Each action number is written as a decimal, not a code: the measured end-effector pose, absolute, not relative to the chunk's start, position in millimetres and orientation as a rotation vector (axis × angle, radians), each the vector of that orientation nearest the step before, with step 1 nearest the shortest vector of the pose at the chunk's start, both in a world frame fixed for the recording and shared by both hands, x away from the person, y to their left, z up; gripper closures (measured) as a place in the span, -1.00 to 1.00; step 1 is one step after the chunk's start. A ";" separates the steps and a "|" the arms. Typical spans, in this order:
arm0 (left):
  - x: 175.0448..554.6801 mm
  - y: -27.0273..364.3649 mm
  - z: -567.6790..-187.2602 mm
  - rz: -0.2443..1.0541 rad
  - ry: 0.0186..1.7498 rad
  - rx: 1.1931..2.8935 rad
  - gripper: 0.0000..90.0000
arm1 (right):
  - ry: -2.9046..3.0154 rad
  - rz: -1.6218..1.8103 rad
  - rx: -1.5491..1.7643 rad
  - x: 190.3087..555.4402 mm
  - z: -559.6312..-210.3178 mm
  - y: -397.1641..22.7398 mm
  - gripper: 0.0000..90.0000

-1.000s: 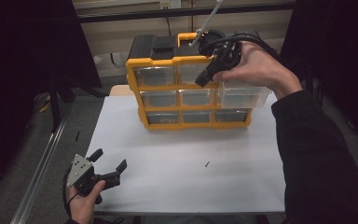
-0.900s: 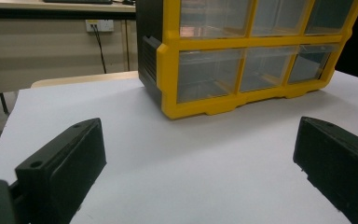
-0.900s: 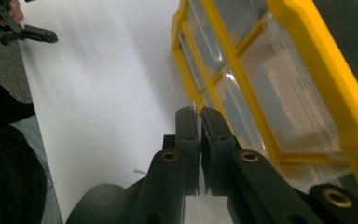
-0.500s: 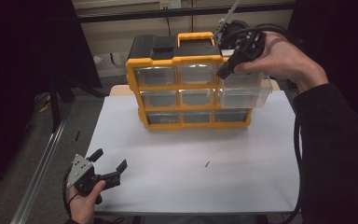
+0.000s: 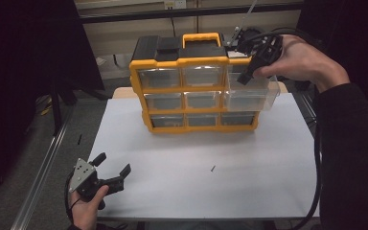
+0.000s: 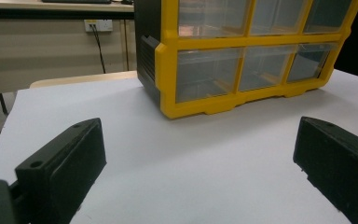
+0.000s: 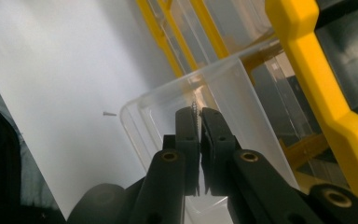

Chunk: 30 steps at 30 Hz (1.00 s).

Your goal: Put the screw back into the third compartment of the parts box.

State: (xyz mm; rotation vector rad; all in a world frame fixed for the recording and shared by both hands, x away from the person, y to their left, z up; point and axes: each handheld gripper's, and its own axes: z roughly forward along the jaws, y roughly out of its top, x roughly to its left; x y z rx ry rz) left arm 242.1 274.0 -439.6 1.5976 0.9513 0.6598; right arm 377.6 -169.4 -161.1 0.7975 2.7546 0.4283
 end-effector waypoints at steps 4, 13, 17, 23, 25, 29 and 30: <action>242.2 274.1 -439.6 0.660 0.950 1.599 -0.95 | 2.775 0.369 0.794 382.2 -168.7 -166.7 0.92; 242.4 274.6 -439.5 0.663 0.947 1.601 -0.95 | 2.810 0.308 0.809 391.9 -179.5 -162.2 0.92; 242.4 274.5 -439.6 0.660 0.948 1.599 -0.95 | 2.832 0.289 0.838 398.0 -188.4 -164.3 0.92; 242.5 273.8 -440.1 0.659 0.953 1.592 -0.95 | 2.856 0.269 0.861 402.0 -197.9 -165.3 0.92; 242.4 273.6 -440.0 0.659 0.954 1.589 -0.95 | 2.859 0.261 0.864 403.5 -199.0 -165.7 0.92; 242.4 273.8 -440.0 0.658 0.952 1.592 -0.95 | 2.891 0.245 0.870 405.3 -203.4 -164.7 0.92; 242.4 273.6 -440.0 0.658 0.954 1.589 -0.95 | 2.895 0.243 0.868 406.7 -204.5 -165.0 0.92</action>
